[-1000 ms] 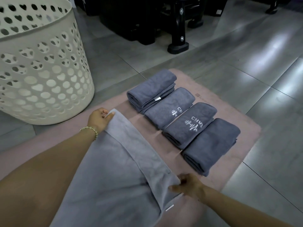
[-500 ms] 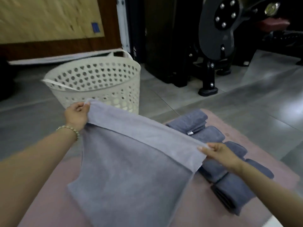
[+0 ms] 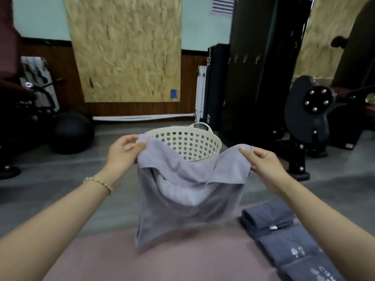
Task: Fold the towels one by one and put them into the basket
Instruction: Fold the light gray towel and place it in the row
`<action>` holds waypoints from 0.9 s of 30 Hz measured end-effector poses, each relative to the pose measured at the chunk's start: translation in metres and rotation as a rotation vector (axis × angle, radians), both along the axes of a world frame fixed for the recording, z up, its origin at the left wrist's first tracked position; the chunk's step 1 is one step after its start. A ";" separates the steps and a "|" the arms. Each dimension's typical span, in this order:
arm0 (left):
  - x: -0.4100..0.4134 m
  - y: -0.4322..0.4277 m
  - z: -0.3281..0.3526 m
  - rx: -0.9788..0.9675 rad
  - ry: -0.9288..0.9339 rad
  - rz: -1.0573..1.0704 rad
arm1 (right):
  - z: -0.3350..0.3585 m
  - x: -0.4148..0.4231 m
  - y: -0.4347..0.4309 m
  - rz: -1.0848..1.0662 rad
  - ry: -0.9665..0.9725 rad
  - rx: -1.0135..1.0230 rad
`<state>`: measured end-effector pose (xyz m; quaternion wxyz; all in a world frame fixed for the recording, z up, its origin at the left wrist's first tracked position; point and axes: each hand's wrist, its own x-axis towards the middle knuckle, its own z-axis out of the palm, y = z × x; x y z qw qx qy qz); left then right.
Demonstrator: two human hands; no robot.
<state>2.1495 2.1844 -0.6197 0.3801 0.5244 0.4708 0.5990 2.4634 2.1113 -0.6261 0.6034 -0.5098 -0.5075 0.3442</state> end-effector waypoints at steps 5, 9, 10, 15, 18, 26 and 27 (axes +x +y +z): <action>0.014 -0.049 0.040 -0.023 -0.098 -0.383 | 0.038 -0.050 -0.007 0.255 0.041 -0.010; -0.003 -0.067 0.054 -0.023 -0.375 -0.577 | 0.056 -0.056 -0.016 0.387 0.316 -0.016; -0.011 -0.065 0.052 -0.045 -0.427 -0.580 | 0.055 -0.053 -0.016 0.394 0.369 -0.020; -0.061 -0.040 -0.028 -0.241 -0.261 -0.317 | -0.011 -0.032 -0.010 0.277 0.199 -0.213; -0.088 -0.034 -0.122 -0.428 0.068 -0.108 | -0.090 -0.012 -0.003 0.208 -0.067 -0.389; -0.098 -0.036 -0.267 -0.606 0.125 0.130 | -0.253 0.010 0.023 -0.085 -0.530 -0.417; -0.096 -0.030 -0.270 -0.598 0.061 0.146 | -0.259 0.012 0.030 -0.150 -0.535 -0.448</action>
